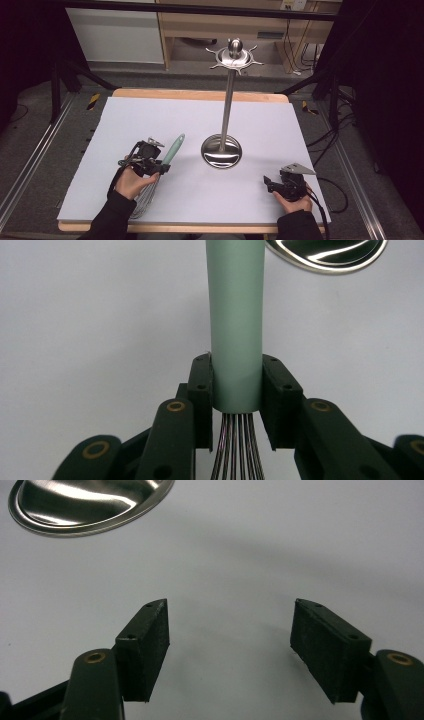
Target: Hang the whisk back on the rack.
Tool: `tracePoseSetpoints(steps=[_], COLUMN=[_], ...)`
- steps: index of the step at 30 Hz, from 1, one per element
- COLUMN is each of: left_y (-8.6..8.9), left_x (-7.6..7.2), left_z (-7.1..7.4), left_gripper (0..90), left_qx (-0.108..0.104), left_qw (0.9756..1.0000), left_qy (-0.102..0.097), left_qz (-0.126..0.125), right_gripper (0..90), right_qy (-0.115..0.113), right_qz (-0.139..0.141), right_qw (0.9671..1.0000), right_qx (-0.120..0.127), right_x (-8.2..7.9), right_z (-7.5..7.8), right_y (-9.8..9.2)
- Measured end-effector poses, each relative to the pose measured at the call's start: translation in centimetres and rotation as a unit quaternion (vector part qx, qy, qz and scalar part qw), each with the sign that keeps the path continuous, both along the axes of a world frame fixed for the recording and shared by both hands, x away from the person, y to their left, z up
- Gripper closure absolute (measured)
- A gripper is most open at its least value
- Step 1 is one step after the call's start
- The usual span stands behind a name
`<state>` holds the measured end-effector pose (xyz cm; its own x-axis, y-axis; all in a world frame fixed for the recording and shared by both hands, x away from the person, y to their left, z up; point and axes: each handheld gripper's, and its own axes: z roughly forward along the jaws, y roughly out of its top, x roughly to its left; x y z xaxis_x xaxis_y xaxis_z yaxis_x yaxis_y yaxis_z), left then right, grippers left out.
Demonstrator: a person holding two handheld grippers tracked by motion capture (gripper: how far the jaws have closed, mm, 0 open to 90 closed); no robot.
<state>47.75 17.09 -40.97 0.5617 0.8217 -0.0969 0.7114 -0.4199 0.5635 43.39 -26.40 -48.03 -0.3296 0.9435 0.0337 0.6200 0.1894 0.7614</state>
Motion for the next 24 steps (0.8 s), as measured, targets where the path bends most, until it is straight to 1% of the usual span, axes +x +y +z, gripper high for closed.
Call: tracePoseSetpoints(steps=[2, 3, 5, 7, 8, 9, 10, 13, 14, 15, 17, 18, 19, 21, 22, 23, 24], left_y=[0.3, 0.6, 1.0, 1.4, 1.4, 1.6, 1.7, 1.9, 2.1, 2.1, 2.3, 2.5, 2.5, 2.7, 2.8, 2.8, 2.8], left_x=[-0.5, -0.9, -1.4, -1.8, -1.8, -2.2, -2.4, -2.7, -3.0, -3.0, -3.3, -3.7, -3.7, -4.1, -4.4, -4.4, -4.7], left_z=[0.4, 0.7, 0.9, 1.2, 1.2, 1.3, 1.4, 1.6, 1.8, 1.8, 2.0, 2.3, 2.3, 2.5, 2.7, 2.7, 3.0], left_gripper=[69.2, 69.2, 69.2, 69.2, 69.2, 69.2, 69.2, 69.2, 69.2, 69.1, 69.2, 69.2, 69.2, 69.2, 69.2, 69.2, 69.2], left_qx=[-0.010, -0.020, -0.028, -0.034, -0.034, -0.044, -0.047, -0.048, -0.055, -0.055, -0.064, -0.067, -0.067, -0.074, -0.082, -0.082, -0.087], left_qw=[0.9999, 0.9995, 0.9990, 0.9982, 0.9982, 0.9973, 0.9968, 0.9962, 0.9950, 0.9950, 0.9937, 0.9925, 0.9925, 0.9908, 0.9891, 0.9891, 0.9872], left_qy=[-0.011, -0.023, -0.034, -0.050, -0.050, -0.059, -0.065, -0.072, -0.083, -0.083, -0.092, -0.101, -0.101, -0.113, -0.122, -0.122, -0.133], left_qz=[0.000, 0.001, 0.002, -0.001, -0.001, 0.001, 0.001, 0.000, 0.003, 0.003, 0.006, 0.007, 0.007, 0.008, 0.009, 0.009, 0.007], right_gripper=[32.0, 32.0, 32.0, 32.0, 32.0, 32.0, 32.0, 32.0, 32.0, 32.0, 32.1, 32.0, 32.0, 32.1, 32.1, 32.1, 32.1], right_qy=[0.000, 0.001, 0.000, 0.000, 0.000, 0.000, 0.000, 0.000, 0.000, 0.000, 0.000, 0.000, 0.000, -0.002, -0.001, -0.001, -0.005], right_qz=[0.000, 0.001, -0.001, -0.001, -0.001, -0.001, -0.001, 0.001, -0.001, -0.001, 0.000, 0.000, 0.000, 0.001, 0.002, 0.002, 0.002], right_qw=[1.0000, 1.0000, 1.0000, 1.0000, 1.0000, 1.0000, 1.0000, 1.0000, 1.0000, 1.0000, 1.0000, 1.0000, 1.0000, 1.0000, 1.0000, 1.0000, 1.0000], right_qx=[0.000, 0.003, -0.002, -0.002, -0.002, -0.002, -0.001, -0.001, -0.001, -0.001, 0.003, 0.003, 0.003, -0.002, 0.000, 0.000, -0.001], right_x=[0.0, 0.0, 0.0, 0.0, 0.0, 0.0, 0.0, 0.0, 0.0, 0.0, -0.1, -0.1, -0.1, -0.1, -0.2, -0.2, -0.2], right_z=[0.0, 0.0, 0.0, 0.0, 0.0, 0.0, 0.0, 0.0, 0.0, 0.0, 0.1, 0.1, 0.1, 0.1, 0.2, 0.2, 0.2], right_y=[0.0, 0.0, 0.0, 0.0, 0.0, 0.0, 0.0, 0.0, 0.0, 0.0, 0.0, 0.0, 0.0, 0.0, 0.0, 0.0, 0.0])
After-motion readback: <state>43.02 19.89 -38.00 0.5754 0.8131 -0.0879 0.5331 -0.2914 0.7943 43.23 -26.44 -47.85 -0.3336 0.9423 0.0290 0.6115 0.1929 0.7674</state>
